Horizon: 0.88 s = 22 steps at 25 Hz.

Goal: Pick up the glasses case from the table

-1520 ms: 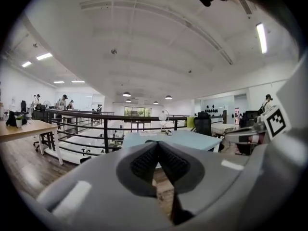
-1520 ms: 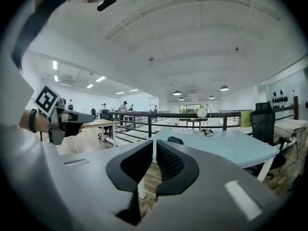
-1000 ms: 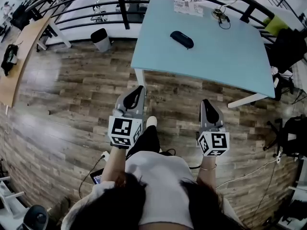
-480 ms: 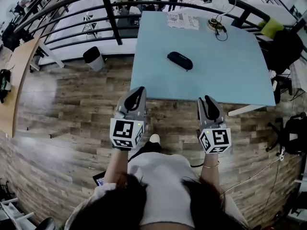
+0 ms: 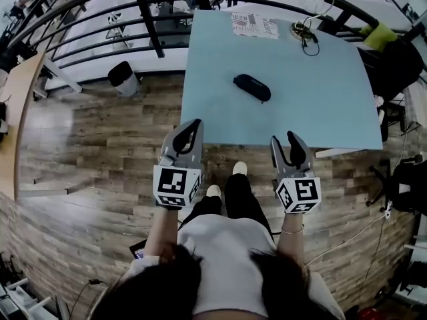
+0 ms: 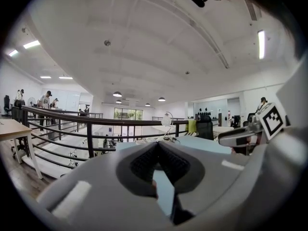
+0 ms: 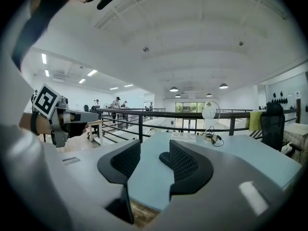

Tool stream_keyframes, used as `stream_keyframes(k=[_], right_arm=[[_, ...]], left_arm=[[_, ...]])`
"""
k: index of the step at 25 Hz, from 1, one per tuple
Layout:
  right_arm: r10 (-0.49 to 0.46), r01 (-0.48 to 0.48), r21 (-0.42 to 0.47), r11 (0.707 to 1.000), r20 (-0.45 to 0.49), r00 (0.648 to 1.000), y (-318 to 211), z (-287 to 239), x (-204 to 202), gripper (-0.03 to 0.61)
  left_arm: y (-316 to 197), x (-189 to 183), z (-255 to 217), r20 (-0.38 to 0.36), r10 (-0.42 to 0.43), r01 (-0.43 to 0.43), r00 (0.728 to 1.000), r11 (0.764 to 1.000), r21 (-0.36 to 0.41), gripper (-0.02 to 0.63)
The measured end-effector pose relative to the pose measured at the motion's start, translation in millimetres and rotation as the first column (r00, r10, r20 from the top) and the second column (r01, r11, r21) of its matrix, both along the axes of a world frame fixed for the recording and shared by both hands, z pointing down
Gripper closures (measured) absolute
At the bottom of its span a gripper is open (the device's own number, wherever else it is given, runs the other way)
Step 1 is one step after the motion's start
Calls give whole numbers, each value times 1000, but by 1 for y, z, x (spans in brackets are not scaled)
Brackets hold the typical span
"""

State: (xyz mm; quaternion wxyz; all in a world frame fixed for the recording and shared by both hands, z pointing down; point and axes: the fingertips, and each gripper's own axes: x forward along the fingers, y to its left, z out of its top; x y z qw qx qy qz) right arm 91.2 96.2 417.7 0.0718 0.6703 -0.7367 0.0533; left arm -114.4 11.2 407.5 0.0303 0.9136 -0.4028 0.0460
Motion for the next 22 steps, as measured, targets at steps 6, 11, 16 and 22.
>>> stream_keyframes(k=[6,11,16,22], right_arm=[[-17,17,-12,1000,12,1000,-28,9,19,388],[-41,42,-20,999,25,999,-63,13,48,351],[-81,82,-19,996,46,996,-112,10,82,319],[-140,141,-11,990,74,987,-171,0,113,286]], left_arm=[[-26,17,12,1,-19,19,1000,1000,-11,557],[-60,42,10,7,-37,37,999,999,2,557],[-107,74,-2,4,-62,62,998,998,30,557],[-153,103,-13,3,-116,115,993,993,35,557]])
